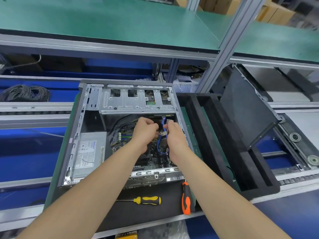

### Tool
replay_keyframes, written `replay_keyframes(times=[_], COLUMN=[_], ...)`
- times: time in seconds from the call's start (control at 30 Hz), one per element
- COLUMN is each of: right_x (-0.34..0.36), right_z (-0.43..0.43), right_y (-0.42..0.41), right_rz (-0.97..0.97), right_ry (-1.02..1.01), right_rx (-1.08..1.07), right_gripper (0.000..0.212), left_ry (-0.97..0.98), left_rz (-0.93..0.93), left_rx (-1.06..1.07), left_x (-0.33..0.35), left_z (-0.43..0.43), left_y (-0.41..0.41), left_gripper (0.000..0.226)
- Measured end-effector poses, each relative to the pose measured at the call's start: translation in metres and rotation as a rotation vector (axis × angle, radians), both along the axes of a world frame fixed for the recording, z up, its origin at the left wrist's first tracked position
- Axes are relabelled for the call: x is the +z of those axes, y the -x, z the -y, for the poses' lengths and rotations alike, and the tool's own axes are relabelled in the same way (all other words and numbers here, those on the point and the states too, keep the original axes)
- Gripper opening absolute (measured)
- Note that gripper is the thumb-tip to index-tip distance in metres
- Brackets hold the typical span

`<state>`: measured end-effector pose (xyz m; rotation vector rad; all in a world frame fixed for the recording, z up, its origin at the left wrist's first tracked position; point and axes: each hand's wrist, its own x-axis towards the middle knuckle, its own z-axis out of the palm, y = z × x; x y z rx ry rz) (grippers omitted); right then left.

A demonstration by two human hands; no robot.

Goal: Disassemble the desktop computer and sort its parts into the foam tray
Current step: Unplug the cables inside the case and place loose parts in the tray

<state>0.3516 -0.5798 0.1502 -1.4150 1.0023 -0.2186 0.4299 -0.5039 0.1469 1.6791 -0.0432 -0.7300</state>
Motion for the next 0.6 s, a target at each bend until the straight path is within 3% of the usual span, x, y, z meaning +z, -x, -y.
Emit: replay_keyframes(times=[0.07,0.2,0.3,0.43,0.53,0.6], right_x=[0.002,0.017,0.035,0.048,0.052,0.053], right_z=[-0.002,-0.005,0.0,0.003,0.006,0.008], right_y=[0.008,0.021,0.031,0.037,0.038,0.039], right_rz=[0.02,0.065,0.052,0.023,-0.013,-0.035], right_ry=[0.059,0.379,0.606,0.677,0.747,0.8], right_rx=[0.057,0.061,0.08,0.14,0.134,0.106], right_gripper=[0.034,0.032,0.034,0.037,0.038,0.04], left_ry=[-0.053,-0.007,0.055,0.033,0.016,-0.01], left_rz=[0.246,0.457,0.438,0.495,0.537,0.498], left_rx=[-0.114,-0.352,-0.385,-0.411,-0.408,-0.29], left_x=[0.007,0.017,0.016,0.01,0.007,0.004], left_z=[-0.007,-0.011,-0.011,-0.008,-0.004,0.0], left_y=[0.005,0.013,0.02,0.021,0.019,0.016], left_gripper=[0.027,0.035,0.023,0.013,0.014,0.025])
